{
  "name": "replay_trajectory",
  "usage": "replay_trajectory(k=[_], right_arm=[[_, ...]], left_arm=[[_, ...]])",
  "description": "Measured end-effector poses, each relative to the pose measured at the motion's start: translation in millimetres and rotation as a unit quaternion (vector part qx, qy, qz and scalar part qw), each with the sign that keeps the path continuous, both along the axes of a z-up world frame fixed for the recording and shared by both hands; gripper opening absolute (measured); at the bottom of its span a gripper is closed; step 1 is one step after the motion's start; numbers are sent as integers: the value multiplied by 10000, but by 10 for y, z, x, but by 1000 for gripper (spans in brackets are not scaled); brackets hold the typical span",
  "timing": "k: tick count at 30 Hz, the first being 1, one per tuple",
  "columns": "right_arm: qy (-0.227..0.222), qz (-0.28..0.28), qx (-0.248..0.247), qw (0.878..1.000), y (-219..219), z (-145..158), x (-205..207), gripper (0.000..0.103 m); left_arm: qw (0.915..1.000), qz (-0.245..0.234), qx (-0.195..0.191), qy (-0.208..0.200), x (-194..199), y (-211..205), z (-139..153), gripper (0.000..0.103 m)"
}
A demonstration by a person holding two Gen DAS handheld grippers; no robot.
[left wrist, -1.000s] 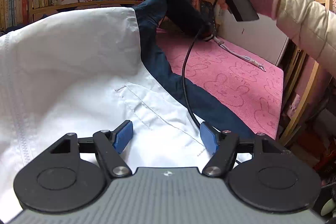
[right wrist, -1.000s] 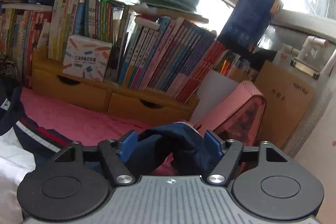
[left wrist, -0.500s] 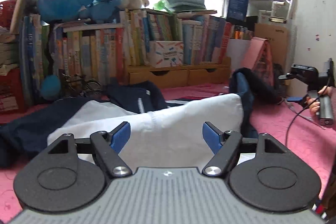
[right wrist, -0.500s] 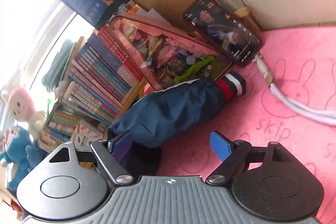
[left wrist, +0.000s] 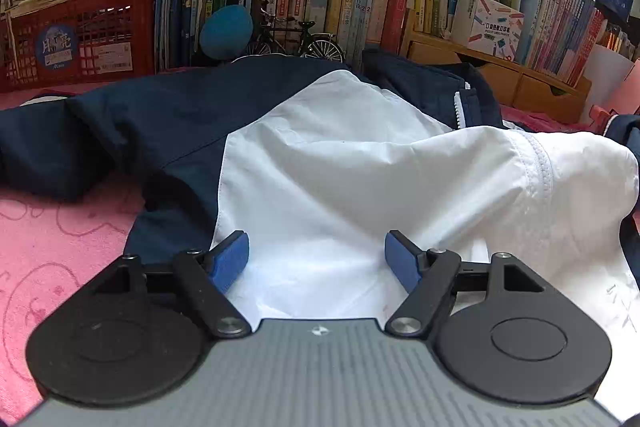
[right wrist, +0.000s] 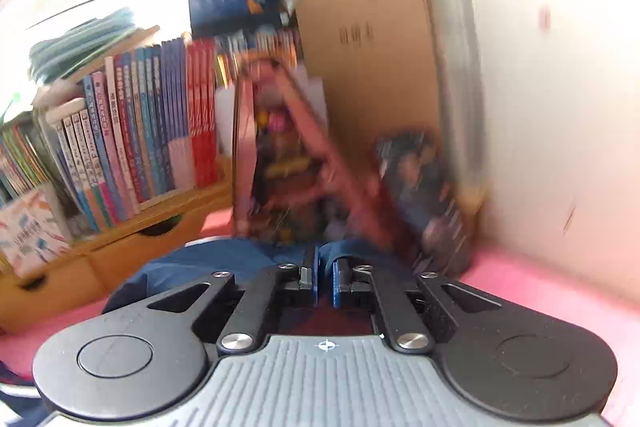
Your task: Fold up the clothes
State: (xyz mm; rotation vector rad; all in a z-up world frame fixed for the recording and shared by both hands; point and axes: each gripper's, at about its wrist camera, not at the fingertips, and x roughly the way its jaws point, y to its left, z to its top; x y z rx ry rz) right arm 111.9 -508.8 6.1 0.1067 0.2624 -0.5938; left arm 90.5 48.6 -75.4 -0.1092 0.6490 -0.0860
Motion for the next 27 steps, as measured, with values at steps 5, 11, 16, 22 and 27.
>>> replay_trajectory(k=[5, 11, 16, 22, 27], right_arm=[[-186, -364, -1215, 9918, -215, 178, -377, 9], [2180, -332, -240, 9751, -734, -439, -95, 27], [1779, -153, 711, 9813, -721, -507, -442, 81], [564, -712, 3268, 9407, -1274, -381, -759, 88], [665, -1300, 3938, 9075, -1519, -559, -461, 76]], left_arm=[[9999, -72, 80, 26, -4, -25, 9, 75], [9998, -145, 95, 45, 17, -36, 10, 77], [9999, -153, 59, 45, 25, -18, 15, 78], [9999, -154, 3, 41, 23, -4, 19, 78], [9999, -152, 23, 46, 26, -9, 19, 79]])
